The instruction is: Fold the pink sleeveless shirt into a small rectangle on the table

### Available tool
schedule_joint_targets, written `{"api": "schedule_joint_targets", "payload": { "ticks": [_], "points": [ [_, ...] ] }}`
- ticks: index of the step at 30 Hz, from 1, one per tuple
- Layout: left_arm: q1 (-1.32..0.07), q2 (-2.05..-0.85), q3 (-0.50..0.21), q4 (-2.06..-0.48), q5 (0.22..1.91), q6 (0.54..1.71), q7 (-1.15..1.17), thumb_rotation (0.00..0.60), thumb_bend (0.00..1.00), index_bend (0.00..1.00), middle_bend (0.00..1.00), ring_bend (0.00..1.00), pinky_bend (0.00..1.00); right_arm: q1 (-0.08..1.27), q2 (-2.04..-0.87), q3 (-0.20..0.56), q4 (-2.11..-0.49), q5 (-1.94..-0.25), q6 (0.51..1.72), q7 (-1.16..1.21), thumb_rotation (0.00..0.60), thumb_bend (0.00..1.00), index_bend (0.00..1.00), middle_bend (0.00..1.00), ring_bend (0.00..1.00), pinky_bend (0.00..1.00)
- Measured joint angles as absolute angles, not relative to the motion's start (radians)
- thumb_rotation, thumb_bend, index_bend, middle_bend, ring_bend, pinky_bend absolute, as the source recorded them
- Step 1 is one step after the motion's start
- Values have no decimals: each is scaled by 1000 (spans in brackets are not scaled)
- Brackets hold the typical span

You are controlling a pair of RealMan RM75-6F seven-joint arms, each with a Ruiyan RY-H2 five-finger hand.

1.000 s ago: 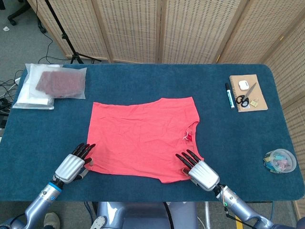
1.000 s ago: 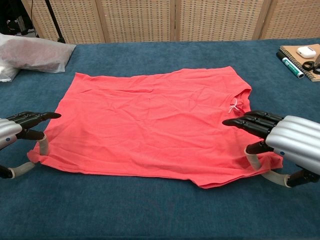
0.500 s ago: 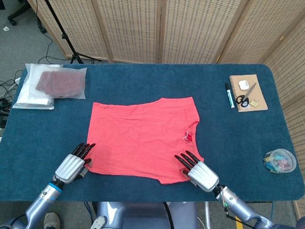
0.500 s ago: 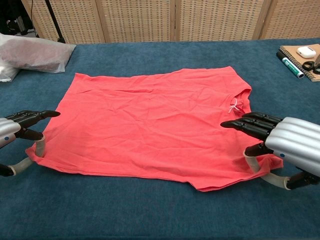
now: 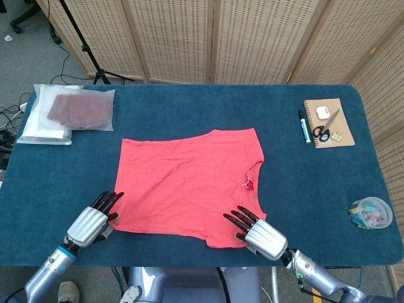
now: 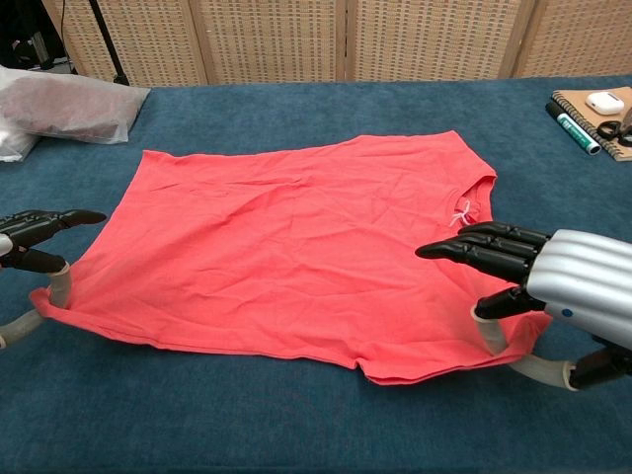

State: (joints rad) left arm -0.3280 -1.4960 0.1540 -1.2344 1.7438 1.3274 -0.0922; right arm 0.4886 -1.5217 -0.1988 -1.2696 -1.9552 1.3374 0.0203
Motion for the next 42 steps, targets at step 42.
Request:
{"api": "schedule_joint_targets", "payload": {
  "ticks": [42],
  "points": [
    [-334, -1291, 229, -1556, 1776, 1257, -107, 600, 628, 722, 0, 0, 0, 556, -1359, -299, -1402, -2098, 1365, 127, 600, 466, 606, 40, 0, 0]
  ]
}}
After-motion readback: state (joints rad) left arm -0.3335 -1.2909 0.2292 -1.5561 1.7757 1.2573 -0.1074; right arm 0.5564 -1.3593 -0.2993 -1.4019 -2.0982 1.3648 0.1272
